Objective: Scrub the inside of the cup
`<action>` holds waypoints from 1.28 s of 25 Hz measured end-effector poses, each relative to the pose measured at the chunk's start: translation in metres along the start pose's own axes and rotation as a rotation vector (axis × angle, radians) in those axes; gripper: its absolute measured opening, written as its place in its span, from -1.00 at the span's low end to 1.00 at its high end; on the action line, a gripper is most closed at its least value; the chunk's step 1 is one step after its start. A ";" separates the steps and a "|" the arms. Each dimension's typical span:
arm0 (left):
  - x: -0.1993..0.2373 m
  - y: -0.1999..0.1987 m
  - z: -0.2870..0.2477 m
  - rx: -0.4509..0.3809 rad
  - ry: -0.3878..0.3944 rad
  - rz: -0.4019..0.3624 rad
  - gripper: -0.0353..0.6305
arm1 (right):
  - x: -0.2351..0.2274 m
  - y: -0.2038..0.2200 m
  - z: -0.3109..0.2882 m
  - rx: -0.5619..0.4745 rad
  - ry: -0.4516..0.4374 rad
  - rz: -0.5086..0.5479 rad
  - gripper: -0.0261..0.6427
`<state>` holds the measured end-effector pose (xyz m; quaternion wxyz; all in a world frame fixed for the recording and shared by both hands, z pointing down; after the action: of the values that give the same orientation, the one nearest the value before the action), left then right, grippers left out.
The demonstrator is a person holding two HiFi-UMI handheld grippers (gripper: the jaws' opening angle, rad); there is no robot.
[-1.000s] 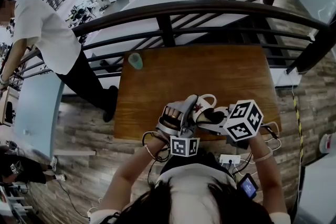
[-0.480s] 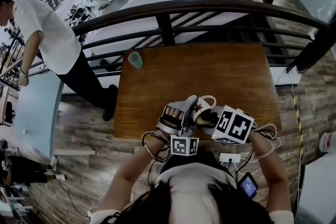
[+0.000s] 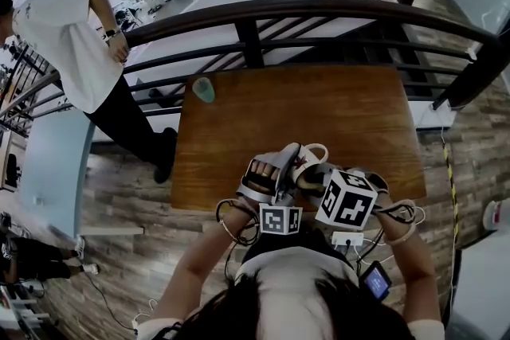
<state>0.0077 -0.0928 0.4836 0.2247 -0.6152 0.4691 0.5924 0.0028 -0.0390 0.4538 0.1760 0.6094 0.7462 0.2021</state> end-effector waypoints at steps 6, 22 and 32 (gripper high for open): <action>0.003 0.007 -0.001 0.025 -0.005 0.033 0.27 | -0.004 -0.001 0.000 -0.026 0.036 -0.017 -0.72; 0.011 0.021 -0.006 0.079 -0.020 0.145 0.27 | -0.016 -0.004 0.006 -0.118 0.126 -0.085 -0.72; 0.018 0.027 -0.014 0.126 -0.040 0.317 0.27 | -0.029 -0.007 0.015 -0.217 0.193 -0.143 -0.72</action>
<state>-0.0105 -0.1228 0.4771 0.1756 -0.5064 0.5919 0.6020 0.0107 -0.0670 0.4378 0.1823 0.5099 0.7750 0.3258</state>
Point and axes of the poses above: the fingertips, and each gripper's own axes: z backward along the fingers, x to its left, y out of its underside, the point moved 3 cm from there along z, backward along the fingers, and after that the axes turned 6 degrees about -z, right-handed, at the moved point
